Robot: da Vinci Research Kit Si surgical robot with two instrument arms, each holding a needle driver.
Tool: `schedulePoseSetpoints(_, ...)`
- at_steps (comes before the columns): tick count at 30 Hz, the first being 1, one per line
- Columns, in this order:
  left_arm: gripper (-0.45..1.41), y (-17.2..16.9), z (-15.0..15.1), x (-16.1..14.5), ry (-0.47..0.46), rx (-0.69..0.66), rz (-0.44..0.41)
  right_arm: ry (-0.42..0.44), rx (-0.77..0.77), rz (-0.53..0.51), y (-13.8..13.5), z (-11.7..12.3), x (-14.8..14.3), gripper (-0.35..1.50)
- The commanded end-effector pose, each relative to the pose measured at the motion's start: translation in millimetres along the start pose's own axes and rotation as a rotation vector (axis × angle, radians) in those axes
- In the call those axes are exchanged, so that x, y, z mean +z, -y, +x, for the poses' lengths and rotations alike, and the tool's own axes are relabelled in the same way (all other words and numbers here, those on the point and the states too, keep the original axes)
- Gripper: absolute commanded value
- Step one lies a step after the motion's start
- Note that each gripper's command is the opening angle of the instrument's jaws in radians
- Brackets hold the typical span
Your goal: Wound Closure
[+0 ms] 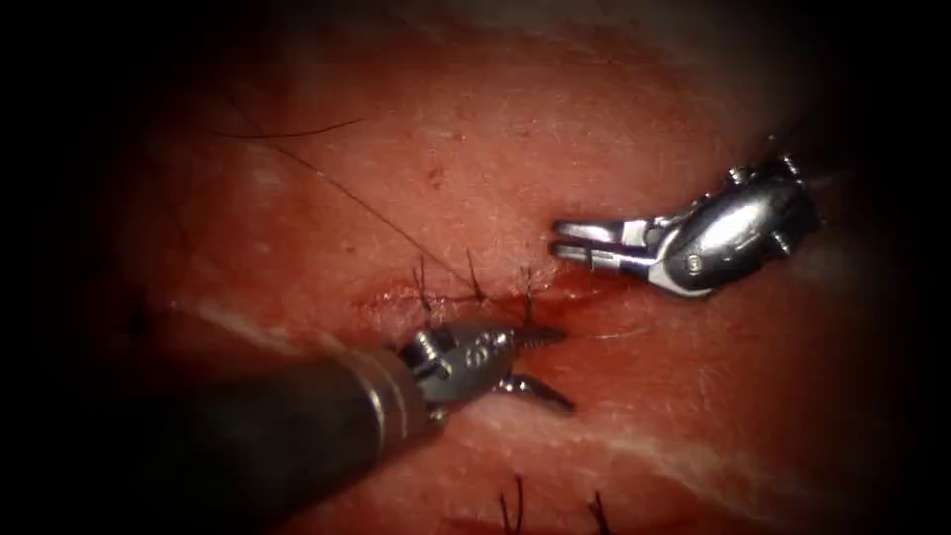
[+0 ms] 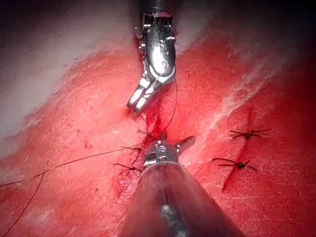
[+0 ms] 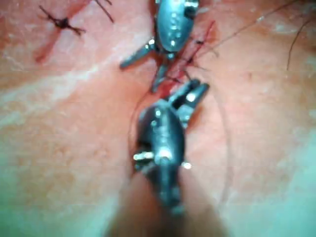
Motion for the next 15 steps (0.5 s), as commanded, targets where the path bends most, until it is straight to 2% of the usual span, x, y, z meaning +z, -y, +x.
schedulePoseSetpoints(1, 0.37, 0.2, -0.8, 1.1, 0.002, -0.009, -0.002, -0.013, 0.009, 0.023, 0.7, -0.1, 0.6, -0.35)
schedulePoseSetpoints(8, 0.37, 1.3, -1.8, 1.1, 0.012, -0.008, -0.002, -0.032, -0.023, 0.067, 0.6, 0.8, 1.3, -0.35)
schedulePoseSetpoints(15, 0.37, 1.0, -1.9, 0.9, 0.013, -0.008, -0.003, -0.017, -0.181, -0.014, 0.5, 1.3, 1.0, -0.35)
